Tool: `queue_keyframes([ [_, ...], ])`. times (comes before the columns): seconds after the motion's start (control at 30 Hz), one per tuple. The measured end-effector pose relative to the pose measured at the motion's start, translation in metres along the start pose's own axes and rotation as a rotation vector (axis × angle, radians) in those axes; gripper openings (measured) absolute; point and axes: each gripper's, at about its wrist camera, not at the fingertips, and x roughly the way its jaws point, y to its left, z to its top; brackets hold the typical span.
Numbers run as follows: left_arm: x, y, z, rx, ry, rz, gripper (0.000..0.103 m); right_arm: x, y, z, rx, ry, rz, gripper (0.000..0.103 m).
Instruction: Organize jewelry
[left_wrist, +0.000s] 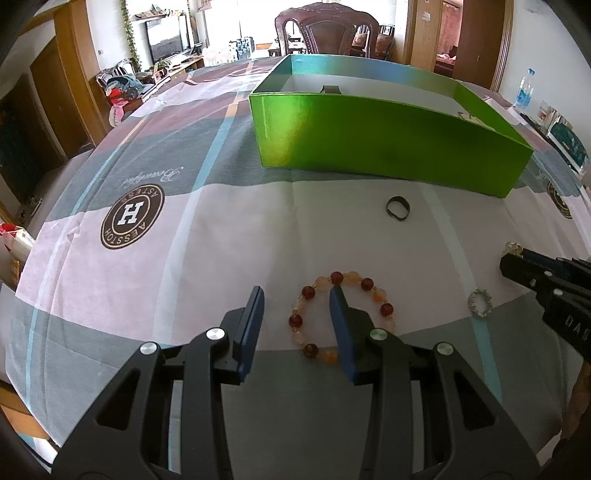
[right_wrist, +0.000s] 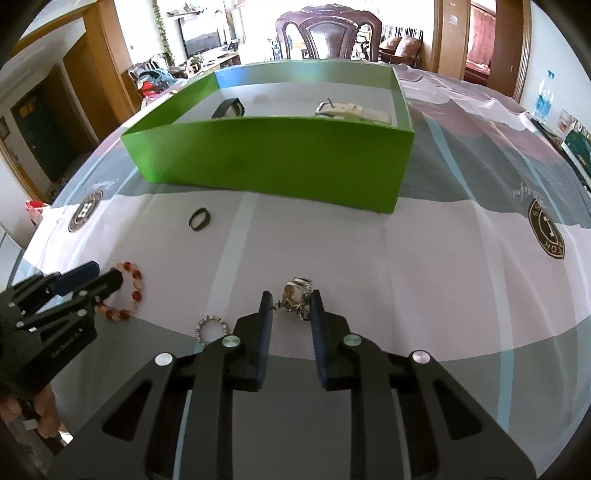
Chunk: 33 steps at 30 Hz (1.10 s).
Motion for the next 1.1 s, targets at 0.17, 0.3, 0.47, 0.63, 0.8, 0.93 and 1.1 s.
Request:
queue_keyframes([
  [0.17,0.003,0.002,0.003,-0.005,0.003,-0.002,0.037,-0.003,-0.013,0.003,0.041,-0.008,-0.017,0.021],
  [0.3,0.003,0.003,0.005,-0.006,0.010,-0.001,0.038,-0.005,-0.023,0.003,0.072,-0.010,-0.039,0.023],
  [0.47,-0.001,0.008,0.003,-0.019,0.026,-0.017,0.042,-0.015,-0.035,0.002,0.099,-0.037,-0.057,0.033],
  [0.63,-0.006,0.012,0.000,-0.026,0.031,-0.055,0.050,-0.015,-0.039,0.002,0.103,-0.036,-0.077,0.038],
  [0.8,-0.003,0.007,-0.001,-0.014,0.048,-0.082,0.051,-0.012,-0.036,0.001,0.099,-0.027,-0.068,0.042],
  [0.93,0.000,0.005,0.000,-0.007,0.042,-0.079,0.050,-0.009,-0.033,-0.001,0.091,-0.020,-0.061,0.042],
  [1.1,0.003,0.007,0.002,0.000,0.023,-0.041,0.033,0.000,-0.030,-0.004,0.074,0.000,-0.068,0.043],
])
